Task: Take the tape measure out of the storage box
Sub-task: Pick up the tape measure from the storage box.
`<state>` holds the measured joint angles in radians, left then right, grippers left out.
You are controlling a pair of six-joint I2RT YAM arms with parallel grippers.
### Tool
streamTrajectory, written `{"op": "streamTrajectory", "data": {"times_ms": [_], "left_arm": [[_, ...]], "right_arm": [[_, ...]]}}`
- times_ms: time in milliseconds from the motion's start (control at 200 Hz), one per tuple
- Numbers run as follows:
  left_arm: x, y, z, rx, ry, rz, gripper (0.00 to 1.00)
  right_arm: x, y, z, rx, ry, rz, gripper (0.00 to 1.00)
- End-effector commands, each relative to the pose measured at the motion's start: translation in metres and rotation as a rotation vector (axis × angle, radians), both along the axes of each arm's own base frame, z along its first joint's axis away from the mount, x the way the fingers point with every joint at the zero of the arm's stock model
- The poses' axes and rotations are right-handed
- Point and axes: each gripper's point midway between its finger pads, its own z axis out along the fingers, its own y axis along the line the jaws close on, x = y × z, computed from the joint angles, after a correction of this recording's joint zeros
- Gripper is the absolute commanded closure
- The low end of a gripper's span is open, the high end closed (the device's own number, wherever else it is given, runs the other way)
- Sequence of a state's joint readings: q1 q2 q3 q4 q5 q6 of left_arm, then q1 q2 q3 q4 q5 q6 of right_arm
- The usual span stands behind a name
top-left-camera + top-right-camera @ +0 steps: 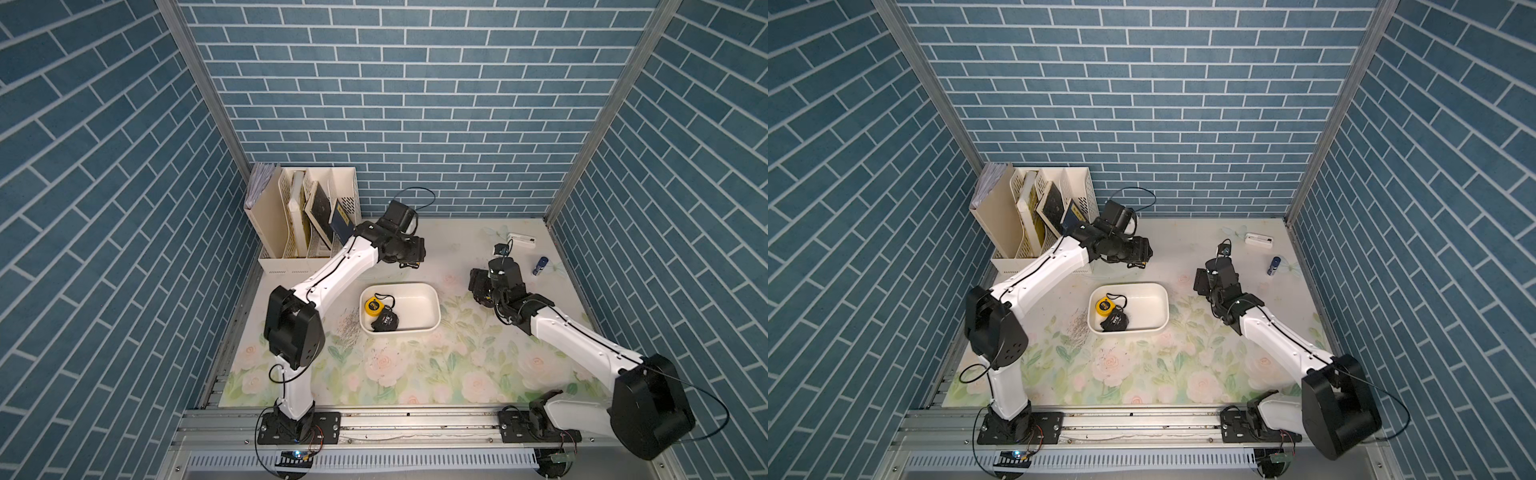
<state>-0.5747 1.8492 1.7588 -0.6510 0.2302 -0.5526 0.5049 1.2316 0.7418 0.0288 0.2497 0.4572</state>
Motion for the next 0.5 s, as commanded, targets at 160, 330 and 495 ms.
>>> {"op": "streamTrajectory", "data": {"times_ms": [160,330,495], "left_arm": [[0.000,-0.046,0.063,-0.501,0.052,-0.015,1.00],[0.006,-0.050,0.072,-0.605,0.063,0.028,1.00],[0.009,-0.051,0.075,-0.669,0.075,0.067,1.00]], "right_arm": [[-0.017,0.081,0.069,0.281,-0.254,0.338,0.32],[-0.019,0.116,0.097,0.341,-0.345,0.474,0.32],[-0.020,0.126,0.113,0.353,-0.397,0.509,0.32]]}}
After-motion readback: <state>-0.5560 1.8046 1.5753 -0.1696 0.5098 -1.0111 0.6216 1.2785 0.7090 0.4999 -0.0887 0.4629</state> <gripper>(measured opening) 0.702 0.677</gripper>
